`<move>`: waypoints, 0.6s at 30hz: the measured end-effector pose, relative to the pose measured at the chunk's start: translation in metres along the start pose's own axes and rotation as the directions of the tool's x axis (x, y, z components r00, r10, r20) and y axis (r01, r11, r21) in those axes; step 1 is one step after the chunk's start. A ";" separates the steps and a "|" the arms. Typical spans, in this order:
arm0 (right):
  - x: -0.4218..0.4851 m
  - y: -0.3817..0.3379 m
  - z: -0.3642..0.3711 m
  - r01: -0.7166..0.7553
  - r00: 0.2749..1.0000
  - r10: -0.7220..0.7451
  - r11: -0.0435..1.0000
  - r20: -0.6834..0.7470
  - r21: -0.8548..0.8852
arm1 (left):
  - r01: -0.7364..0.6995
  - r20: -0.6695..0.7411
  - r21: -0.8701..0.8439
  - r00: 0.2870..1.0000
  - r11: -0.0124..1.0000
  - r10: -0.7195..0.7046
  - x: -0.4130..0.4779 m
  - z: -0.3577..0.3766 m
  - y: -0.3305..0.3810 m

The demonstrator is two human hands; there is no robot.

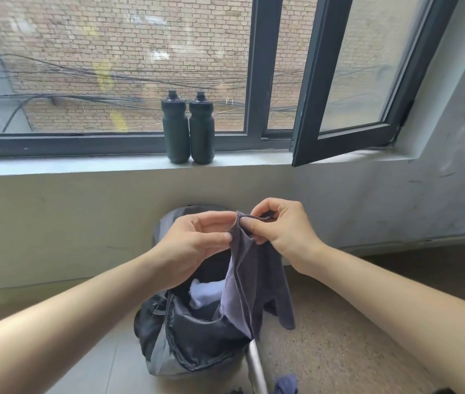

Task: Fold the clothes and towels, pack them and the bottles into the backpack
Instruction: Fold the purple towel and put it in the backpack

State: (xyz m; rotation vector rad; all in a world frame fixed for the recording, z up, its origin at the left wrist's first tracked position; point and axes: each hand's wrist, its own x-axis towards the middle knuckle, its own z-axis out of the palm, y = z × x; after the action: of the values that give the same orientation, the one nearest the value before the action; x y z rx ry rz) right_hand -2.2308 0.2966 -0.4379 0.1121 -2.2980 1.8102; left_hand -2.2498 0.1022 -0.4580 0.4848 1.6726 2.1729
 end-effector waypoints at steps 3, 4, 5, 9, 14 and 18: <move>-0.002 0.000 0.001 -0.007 1.000 0.007 1.000 0.023 -0.015 | 0.029 -0.142 0.015 0.989 0.999 -0.027 0.001 0.001 0.000; -0.002 -0.001 0.001 -0.010 1.000 0.011 1.000 0.027 -0.016 | 0.037 -0.185 0.012 0.982 0.999 -0.034 0.001 0.000 0.000; -0.002 -0.002 0.000 -0.012 1.000 0.013 1.000 0.029 -0.016 | 0.044 -0.231 0.010 0.972 0.999 -0.041 0.001 -0.001 0.002; 0.000 -0.007 0.001 -0.024 1.000 0.024 1.000 0.018 -0.015 | 0.062 -0.320 -0.011 0.945 0.998 -0.062 0.000 0.003 0.007; 0.001 -0.010 0.006 -0.066 0.997 0.063 0.994 0.037 0.090 | 0.063 -0.234 -0.028 0.970 0.998 -0.068 -0.004 0.010 0.010; 0.000 -0.011 0.009 -0.134 0.991 0.130 0.971 0.033 0.200 | 0.020 -0.188 -0.096 0.981 0.995 -0.038 -0.006 0.016 0.011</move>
State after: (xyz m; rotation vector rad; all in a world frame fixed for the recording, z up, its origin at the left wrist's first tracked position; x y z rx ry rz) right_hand -2.2302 0.2853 -0.4289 0.0075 -2.1756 2.1148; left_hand -2.2380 0.1105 -0.4434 0.2313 1.6512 2.3260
